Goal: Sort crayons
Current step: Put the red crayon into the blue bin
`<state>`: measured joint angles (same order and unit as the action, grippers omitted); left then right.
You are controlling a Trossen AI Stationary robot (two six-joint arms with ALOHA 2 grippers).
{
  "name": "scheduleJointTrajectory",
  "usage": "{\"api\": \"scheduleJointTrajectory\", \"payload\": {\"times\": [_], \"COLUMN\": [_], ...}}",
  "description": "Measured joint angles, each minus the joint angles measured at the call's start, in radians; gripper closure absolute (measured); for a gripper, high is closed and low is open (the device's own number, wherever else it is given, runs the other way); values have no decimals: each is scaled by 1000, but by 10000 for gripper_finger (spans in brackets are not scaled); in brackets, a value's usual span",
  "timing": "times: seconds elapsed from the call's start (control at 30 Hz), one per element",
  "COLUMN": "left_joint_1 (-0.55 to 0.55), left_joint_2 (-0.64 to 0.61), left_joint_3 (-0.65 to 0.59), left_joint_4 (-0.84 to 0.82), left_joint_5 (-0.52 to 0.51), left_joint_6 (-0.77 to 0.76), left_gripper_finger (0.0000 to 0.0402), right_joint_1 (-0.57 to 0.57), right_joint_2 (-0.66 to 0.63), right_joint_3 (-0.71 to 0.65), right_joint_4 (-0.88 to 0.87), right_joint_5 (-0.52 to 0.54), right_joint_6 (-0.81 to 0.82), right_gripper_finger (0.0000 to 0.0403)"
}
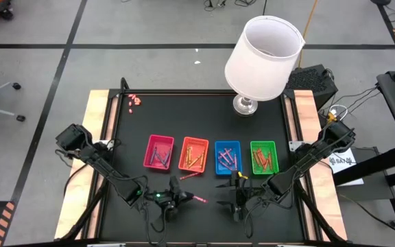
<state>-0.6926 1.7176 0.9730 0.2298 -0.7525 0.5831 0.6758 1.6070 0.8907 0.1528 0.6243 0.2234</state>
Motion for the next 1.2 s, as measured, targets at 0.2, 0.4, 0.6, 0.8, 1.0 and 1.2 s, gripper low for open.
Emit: {"api": "scheduleJointTrajectory", "payload": {"times": [0.2,0.4,0.6,0.8,1.0,1.2], "left_joint_1": [0,0,0,0,0,0], "left_joint_2": [0,0,0,0,0,0], "left_joint_3": [0,0,0,0,0,0], "left_joint_4": [0,0,0,-1,-1,-1], "left_joint_5": [0,0,0,0,0,1], "left_joint_6": [-1,-2,-23,-152,-308,-520], "left_gripper_finger": [386,386,386,386,386,386], "right_joint_1": [0,0,-1,-1,-1,-2], "right_joint_2": [0,0,0,0,0,0], "right_joint_3": [0,0,0,0,0,0], "right_joint_4": [0,0,0,0,0,0], "right_joint_5": [0,0,1,2,2,2], "right_joint_6": [0,0,0,0,0,0], "right_gripper_finger": [154,154,154,154,154,154]}}
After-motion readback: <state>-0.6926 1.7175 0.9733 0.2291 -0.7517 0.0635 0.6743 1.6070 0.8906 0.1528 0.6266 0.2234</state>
